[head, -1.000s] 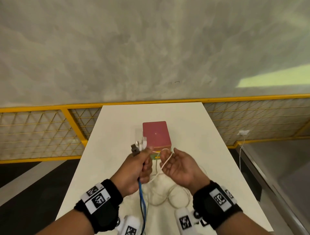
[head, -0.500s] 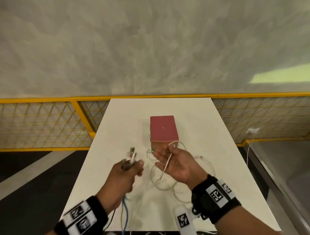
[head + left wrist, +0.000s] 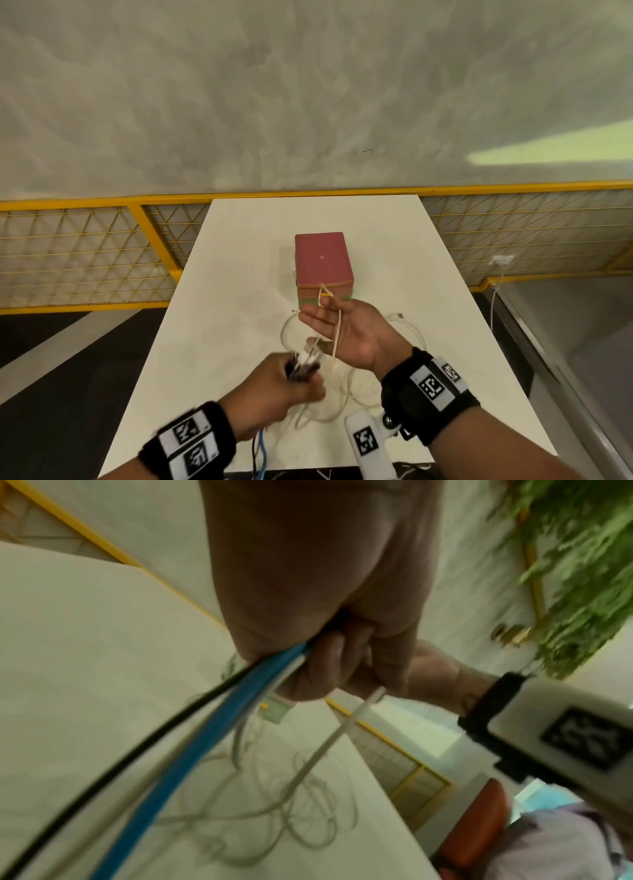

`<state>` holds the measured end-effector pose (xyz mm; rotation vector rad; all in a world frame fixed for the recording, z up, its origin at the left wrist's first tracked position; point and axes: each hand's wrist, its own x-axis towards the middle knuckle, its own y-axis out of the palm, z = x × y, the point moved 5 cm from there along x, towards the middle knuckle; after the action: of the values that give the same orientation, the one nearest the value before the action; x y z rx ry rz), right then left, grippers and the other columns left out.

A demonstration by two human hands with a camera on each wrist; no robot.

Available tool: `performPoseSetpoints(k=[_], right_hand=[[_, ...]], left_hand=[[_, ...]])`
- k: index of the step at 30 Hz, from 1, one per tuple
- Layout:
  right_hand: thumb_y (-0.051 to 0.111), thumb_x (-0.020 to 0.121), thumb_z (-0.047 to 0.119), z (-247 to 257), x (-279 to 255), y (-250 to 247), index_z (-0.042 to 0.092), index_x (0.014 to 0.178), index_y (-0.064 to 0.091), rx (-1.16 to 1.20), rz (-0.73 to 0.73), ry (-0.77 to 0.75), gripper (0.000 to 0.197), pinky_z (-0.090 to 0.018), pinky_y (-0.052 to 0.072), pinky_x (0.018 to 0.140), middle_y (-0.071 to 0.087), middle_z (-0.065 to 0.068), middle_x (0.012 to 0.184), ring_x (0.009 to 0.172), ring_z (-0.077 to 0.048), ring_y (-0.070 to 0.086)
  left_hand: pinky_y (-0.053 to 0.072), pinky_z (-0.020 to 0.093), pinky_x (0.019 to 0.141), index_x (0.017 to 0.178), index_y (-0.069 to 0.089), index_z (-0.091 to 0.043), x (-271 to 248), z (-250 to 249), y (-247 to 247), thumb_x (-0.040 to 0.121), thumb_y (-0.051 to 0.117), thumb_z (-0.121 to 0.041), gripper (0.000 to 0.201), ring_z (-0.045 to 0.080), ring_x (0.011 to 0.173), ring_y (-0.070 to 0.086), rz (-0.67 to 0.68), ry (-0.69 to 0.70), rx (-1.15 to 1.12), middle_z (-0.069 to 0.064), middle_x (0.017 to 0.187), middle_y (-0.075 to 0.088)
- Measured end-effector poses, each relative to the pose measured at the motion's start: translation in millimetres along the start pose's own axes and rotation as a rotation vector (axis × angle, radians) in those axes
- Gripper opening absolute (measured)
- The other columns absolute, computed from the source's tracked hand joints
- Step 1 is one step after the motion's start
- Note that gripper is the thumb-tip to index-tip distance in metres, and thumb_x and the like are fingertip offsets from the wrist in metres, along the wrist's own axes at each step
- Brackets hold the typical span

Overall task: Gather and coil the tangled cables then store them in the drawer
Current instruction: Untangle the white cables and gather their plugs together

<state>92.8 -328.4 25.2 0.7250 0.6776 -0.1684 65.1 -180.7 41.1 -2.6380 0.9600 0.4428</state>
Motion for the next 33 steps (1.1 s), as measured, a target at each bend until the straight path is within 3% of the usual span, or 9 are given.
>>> performPoseSetpoints(k=[3,5,10,14,17,19,23,27,33], right_hand=[[0.036,0.102,0.022,15,2,-8,0.015,0.067,0.07,0.051,-0.034,-0.035,0.05,-0.039,0.047,0.081,0.075,-0.006,0.088,0.09,-0.021,0.071],[0.037,0.102,0.023,21,2,-11,0.014,0.079,0.064,0.058,-0.07,-0.051,0.036,-0.036,0.048,0.074,0.072,-0.003,0.072,0.079,-0.019,0.071],[0.04,0.102,0.024,3,2,-11,0.018,0.093,0.058,-0.009,-0.049,-0.043,0.021,-0.041,0.047,0.08,0.073,-0.008,0.083,0.09,-0.024,0.071],[0.043,0.1,0.028,-25,-1,3,0.014,0.106,0.061,-0.024,0.039,-0.016,0.023,-0.045,0.046,0.085,0.067,-0.012,0.111,0.096,-0.027,0.062],[0.039,0.099,0.032,-33,-5,10,0.012,0.105,0.065,0.008,0.058,-0.004,0.034,-0.044,0.041,0.088,0.069,-0.011,0.1,0.091,-0.027,0.062],[0.038,0.1,0.038,-30,-8,7,0.012,0.096,0.069,-0.011,0.052,0.029,0.04,-0.041,0.047,0.083,0.073,-0.007,0.088,0.083,-0.024,0.066],[0.045,0.098,0.026,-14,-7,-14,0.011,0.088,0.061,0.054,-0.03,0.032,0.024,-0.036,0.053,0.069,0.074,-0.01,0.08,0.082,-0.026,0.07],[0.046,0.099,0.021,-7,-9,-34,0.018,0.088,0.056,0.076,-0.094,-0.005,0.015,-0.038,0.049,0.072,0.069,-0.002,0.067,0.077,-0.021,0.071],[0.059,0.093,0.026,-26,-24,-39,0.017,0.098,0.062,-0.283,-0.005,0.013,0.011,-0.036,0.049,0.071,0.065,-0.003,0.078,0.078,-0.021,0.065]], left_hand=[[0.048,0.021,0.057,0.073,0.068,-0.011,-22,25,1,0.073,0.079,-0.019,0.014,-0.006,0.055,0.053,0.264,-0.071,0.358,-0.008,0.062,0.062],[0.045,0.017,0.06,0.073,0.068,-0.014,-31,35,-2,0.073,0.08,-0.025,0.015,-0.006,0.059,0.055,0.287,-0.081,0.39,-0.01,0.062,0.061],[0.022,0.019,0.039,0.078,0.056,-0.012,-6,21,-29,0.081,0.078,-0.016,0.022,0.009,0.039,0.026,-0.274,-0.099,-0.154,-0.006,0.049,0.034],[0.029,0.017,0.036,0.084,0.064,-0.008,28,-23,-15,0.083,0.072,-0.009,0.007,0.005,0.036,0.04,-0.349,0.043,-0.195,-0.005,0.053,0.052],[0.044,0.02,0.043,0.091,0.068,-0.003,40,-25,1,0.081,0.071,-0.006,0.01,0.011,0.056,0.061,-0.354,0.035,-0.182,0.005,0.071,0.066],[0.052,0.025,0.051,0.085,0.067,-0.003,39,-22,9,0.081,0.07,-0.002,0.004,0.014,0.06,0.065,-0.316,0.034,-0.203,0.006,0.071,0.068],[0.037,0.007,0.042,0.07,0.06,-0.011,19,-5,18,0.08,0.07,0.007,0.024,-0.005,0.037,0.046,-0.117,0.025,-0.118,-0.015,0.044,0.054],[0.042,0.015,0.062,0.068,0.065,-0.018,-6,37,17,0.07,0.083,-0.008,0.02,0.001,0.06,0.055,0.126,-0.072,0.136,-0.01,0.062,0.061],[0.03,0.019,0.041,0.071,0.066,-0.015,-25,52,-12,0.076,0.081,-0.011,0.016,0.006,0.041,0.038,0.115,-0.189,0.069,-0.008,0.052,0.05]])
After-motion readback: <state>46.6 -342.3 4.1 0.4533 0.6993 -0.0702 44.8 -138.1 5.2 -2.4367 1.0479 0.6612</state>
